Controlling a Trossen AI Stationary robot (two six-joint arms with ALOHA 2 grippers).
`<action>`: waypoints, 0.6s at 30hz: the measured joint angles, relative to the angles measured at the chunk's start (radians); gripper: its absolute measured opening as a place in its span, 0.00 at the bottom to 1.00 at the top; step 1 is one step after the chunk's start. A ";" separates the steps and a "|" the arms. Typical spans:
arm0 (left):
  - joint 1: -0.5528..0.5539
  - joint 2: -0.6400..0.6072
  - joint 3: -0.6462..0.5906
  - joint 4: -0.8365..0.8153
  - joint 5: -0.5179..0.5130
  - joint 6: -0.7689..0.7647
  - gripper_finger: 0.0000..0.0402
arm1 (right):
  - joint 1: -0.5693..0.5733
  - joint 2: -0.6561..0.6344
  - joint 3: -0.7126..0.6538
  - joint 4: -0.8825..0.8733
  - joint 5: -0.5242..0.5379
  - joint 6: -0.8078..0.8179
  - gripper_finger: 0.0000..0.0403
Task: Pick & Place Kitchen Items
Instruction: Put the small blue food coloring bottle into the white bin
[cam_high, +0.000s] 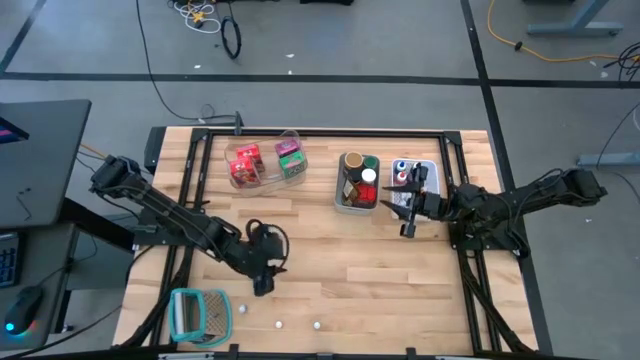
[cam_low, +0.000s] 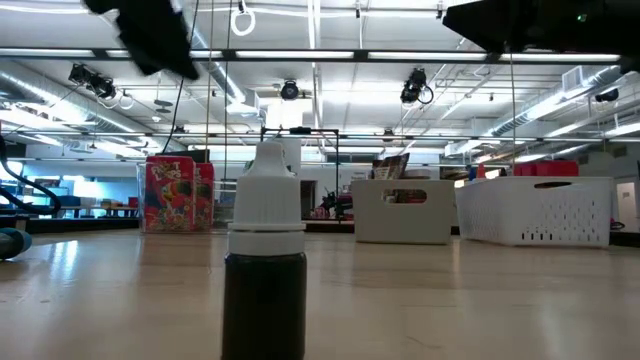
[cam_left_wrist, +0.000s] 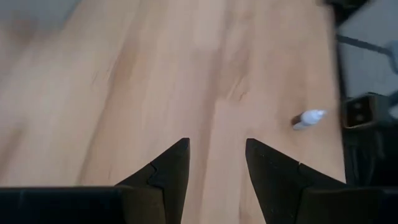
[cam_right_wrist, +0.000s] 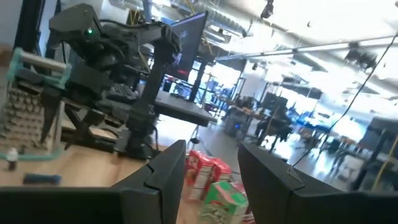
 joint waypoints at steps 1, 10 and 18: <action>0.000 0.000 0.000 -0.045 0.001 -0.086 0.41 | 0.000 0.000 0.000 0.001 0.000 -0.021 0.39; 0.001 0.015 0.000 -0.347 0.075 -0.960 0.41 | 0.000 0.000 0.000 0.006 -0.001 -0.154 0.39; 0.014 0.089 -0.001 -0.372 0.212 -1.129 0.41 | 0.000 0.009 0.001 0.038 -0.005 -0.167 0.39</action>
